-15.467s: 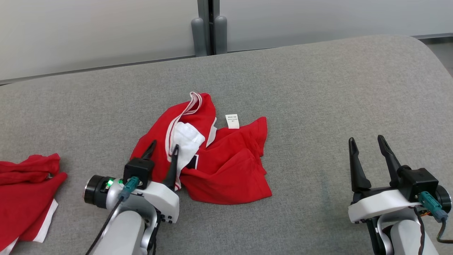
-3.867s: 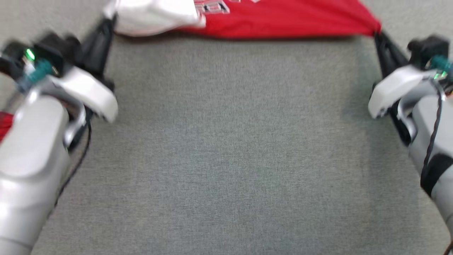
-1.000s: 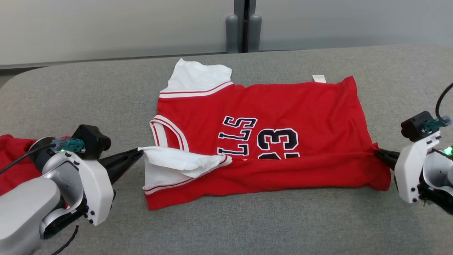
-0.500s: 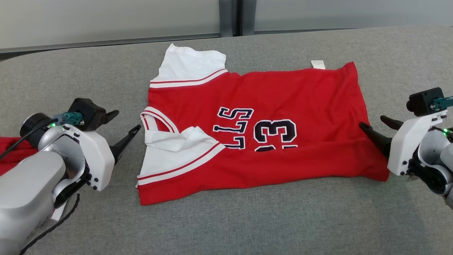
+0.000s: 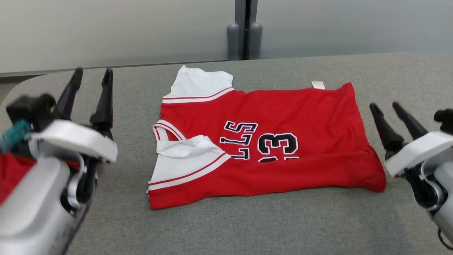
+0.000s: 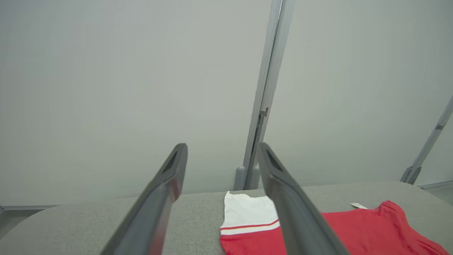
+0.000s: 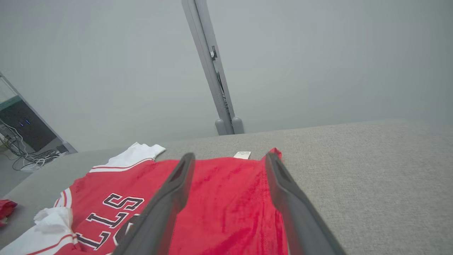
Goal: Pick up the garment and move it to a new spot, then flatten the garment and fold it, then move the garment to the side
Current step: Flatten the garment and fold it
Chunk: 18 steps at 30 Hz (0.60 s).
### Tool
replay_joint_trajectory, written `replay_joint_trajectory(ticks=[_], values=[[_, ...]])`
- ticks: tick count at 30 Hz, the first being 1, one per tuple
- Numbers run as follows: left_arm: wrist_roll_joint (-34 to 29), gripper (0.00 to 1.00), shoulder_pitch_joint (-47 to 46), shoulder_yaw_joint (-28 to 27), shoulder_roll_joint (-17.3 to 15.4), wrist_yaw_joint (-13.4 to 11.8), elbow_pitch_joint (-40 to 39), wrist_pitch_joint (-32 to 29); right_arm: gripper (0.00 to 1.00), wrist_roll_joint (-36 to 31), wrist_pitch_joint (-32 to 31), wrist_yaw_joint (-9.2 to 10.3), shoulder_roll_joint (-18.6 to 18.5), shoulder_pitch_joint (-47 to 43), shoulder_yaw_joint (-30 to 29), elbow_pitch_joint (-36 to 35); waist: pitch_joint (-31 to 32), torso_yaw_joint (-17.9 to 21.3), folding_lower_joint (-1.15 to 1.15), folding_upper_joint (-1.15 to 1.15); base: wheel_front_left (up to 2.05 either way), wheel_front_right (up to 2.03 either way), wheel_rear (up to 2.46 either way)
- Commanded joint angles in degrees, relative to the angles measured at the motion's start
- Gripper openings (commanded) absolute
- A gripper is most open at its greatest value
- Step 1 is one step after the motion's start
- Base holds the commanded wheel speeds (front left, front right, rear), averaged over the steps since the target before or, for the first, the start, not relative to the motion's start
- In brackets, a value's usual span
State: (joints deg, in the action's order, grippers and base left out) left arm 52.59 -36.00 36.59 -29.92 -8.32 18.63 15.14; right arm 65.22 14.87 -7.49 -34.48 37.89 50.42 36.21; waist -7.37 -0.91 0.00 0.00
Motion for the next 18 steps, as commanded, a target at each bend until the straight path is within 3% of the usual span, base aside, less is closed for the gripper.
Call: replay_joint_trajectory(ticks=[1, 4, 9, 12, 18], values=[[-1.71, 1.0, 3.06, -2.66, 1.07, -0.72, -1.49, -0.05, 1.0, -2.27, 0.35, 0.0, 1.2, -0.54, -3.32, -1.25, 0.45, -0.18, 0.0, 0.0, 0.0, 0.0, 0.0], [-7.87, 1.0, 11.88, -12.92, 6.15, -1.05, -7.77, -0.03, 1.0, -11.81, 0.34, 0.0, 4.85, -7.14, -17.32, -5.36, 1.17, -0.24, 0.0, 0.0, 0.0, 0.0, 0.0], [-15.7, 1.0, 22.45, -23.78, 15.09, 2.71, -12.08, -0.01, 1.0, -26.68, 0.29, 0.01, 14.7, -19.5, -35.19, -17.73, 2.1, -0.6, 0.0, 0.0, 0.0, 0.0, 0.0], [-20.48, 1.0, 26.58, -27.46, 20.47, 5.97, -12.59, -0.02, 1.0, -33.73, 0.28, 0.0, 19.67, -25.94, -40.42, -23.28, 2.49, -0.71, 0.0, 0.0, 0.0, 0.0, 0.0], [-27.98, 1.0, 30.85, -32.75, 25.86, 9.5, -8.45, -0.02, 1.0, -40.47, 0.29, 0.0, 25.2, -31.7, -43.89, -28.19, 2.04, -0.27, 0.0, 0.0, 0.0, 0.0, 0.0]])
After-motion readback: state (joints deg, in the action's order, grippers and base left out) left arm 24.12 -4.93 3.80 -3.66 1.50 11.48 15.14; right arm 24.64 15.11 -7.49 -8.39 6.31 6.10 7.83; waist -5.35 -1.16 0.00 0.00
